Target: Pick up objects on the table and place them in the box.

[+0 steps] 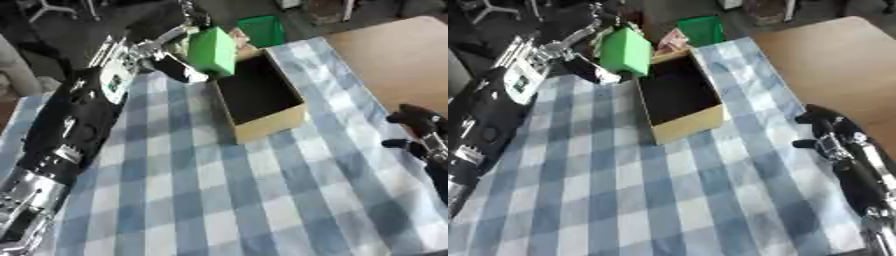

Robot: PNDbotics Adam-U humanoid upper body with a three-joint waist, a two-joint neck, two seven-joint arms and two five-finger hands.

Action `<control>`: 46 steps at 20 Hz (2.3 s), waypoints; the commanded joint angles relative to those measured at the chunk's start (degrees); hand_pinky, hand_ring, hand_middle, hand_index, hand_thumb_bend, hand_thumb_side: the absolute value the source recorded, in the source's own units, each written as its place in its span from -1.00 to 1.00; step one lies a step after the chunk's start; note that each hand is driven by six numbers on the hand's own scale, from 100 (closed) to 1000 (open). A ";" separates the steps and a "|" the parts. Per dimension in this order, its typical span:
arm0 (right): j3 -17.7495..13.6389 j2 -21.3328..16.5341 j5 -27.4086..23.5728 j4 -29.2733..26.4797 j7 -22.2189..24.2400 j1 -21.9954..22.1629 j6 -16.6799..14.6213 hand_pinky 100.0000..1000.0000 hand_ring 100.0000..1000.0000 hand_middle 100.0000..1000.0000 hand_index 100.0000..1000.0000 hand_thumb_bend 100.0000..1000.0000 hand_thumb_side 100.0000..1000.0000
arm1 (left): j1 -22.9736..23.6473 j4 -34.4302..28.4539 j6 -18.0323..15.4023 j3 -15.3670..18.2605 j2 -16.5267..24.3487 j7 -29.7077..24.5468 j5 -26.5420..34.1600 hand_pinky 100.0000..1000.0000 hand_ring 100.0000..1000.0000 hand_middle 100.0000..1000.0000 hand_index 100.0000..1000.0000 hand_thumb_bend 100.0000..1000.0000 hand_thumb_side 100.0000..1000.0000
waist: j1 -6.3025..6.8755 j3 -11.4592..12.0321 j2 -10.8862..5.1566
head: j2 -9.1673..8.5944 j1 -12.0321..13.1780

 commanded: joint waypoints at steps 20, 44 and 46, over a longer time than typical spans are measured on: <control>0.80 -0.22 -0.36 -2.80 2.62 -1.73 -0.52 0.33 1.00 0.40 0.72 -1.00 0.12 | 0.63 5.04 -8.00 -0.49 -1.64 -10.34 -9.15 0.64 0.70 0.80 0.89 -0.68 0.03 | -0.28 -2.27 0.09 | -2.11 2.07; 0.61 -0.30 -0.49 -2.09 2.20 -1.37 -0.52 0.33 1.00 0.40 0.71 -1.00 0.11 | 1.17 1.32 -6.09 -0.62 -0.49 -8.38 -4.87 0.63 0.72 0.86 0.93 -0.41 -0.45 | -0.63 -0.88 -1.07 | -1.41 2.06; 0.50 -0.33 -0.39 -1.98 2.09 -1.22 -0.51 0.33 1.00 0.40 0.71 -1.00 0.11 | 1.58 0.90 -6.10 -0.48 -0.23 -7.52 -3.33 0.63 0.71 0.84 0.92 -0.57 -0.56 | -0.80 -0.51 -1.13 | -1.33 1.95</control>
